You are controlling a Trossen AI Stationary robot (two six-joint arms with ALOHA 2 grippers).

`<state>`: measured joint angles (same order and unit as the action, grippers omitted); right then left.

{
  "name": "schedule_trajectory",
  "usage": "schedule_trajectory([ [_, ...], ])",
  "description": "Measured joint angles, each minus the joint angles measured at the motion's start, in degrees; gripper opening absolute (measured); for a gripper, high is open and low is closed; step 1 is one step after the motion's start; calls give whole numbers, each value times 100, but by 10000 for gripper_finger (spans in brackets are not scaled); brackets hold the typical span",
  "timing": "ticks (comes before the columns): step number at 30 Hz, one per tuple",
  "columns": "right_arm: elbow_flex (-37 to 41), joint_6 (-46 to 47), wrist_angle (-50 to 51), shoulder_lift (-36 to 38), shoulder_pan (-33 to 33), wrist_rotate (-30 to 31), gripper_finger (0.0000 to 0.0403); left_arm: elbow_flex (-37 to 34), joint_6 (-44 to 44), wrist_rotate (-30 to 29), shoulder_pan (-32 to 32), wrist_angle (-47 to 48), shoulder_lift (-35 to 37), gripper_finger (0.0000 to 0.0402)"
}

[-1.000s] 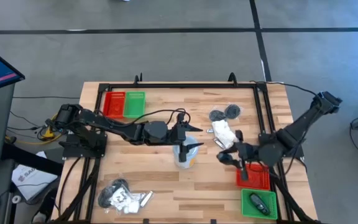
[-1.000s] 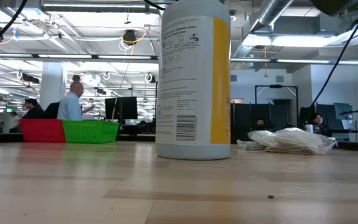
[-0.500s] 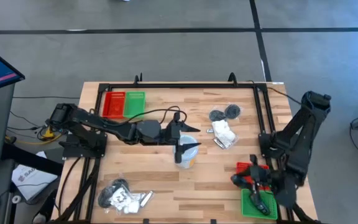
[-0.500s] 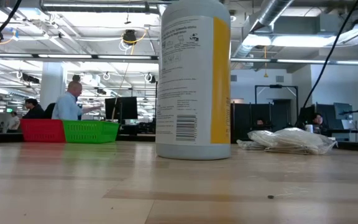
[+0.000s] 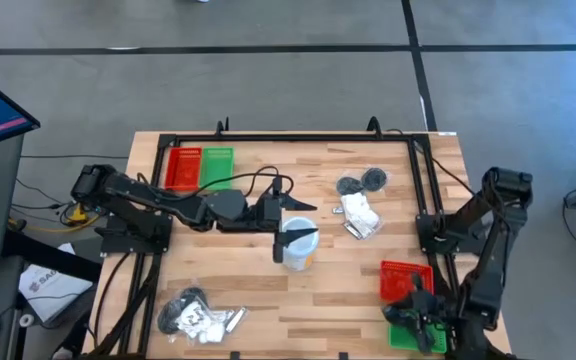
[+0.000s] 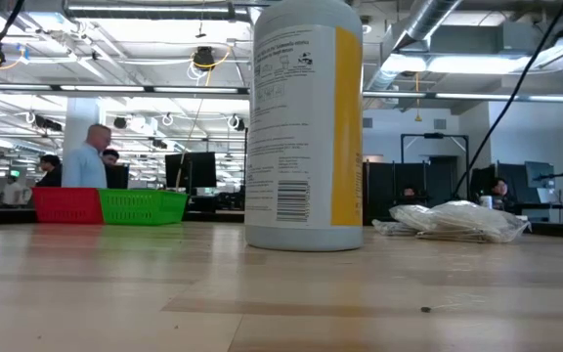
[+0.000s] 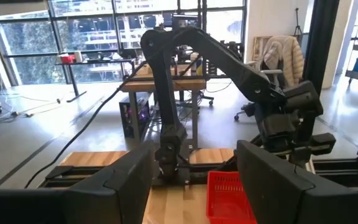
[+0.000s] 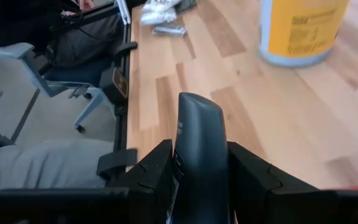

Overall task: Pick & Place Travel size toiletries
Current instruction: Put the gray deodorant bottle into the bottom green basket

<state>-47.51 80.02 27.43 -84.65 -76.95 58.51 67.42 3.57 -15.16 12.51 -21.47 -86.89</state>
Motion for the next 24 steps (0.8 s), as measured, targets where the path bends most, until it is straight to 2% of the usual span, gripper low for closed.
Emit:
schedule_trajectory([
  [6,-5,533,-46,-265,-202,-16,111,0,0,1,70,0,0,214],
  [19,-11,707,-454,-739,-281,-201,111,0,-280,0,74,0,0,210],
  [24,-11,810,-448,-787,-316,-477,111,0,-302,0,102,2,0,209],
])
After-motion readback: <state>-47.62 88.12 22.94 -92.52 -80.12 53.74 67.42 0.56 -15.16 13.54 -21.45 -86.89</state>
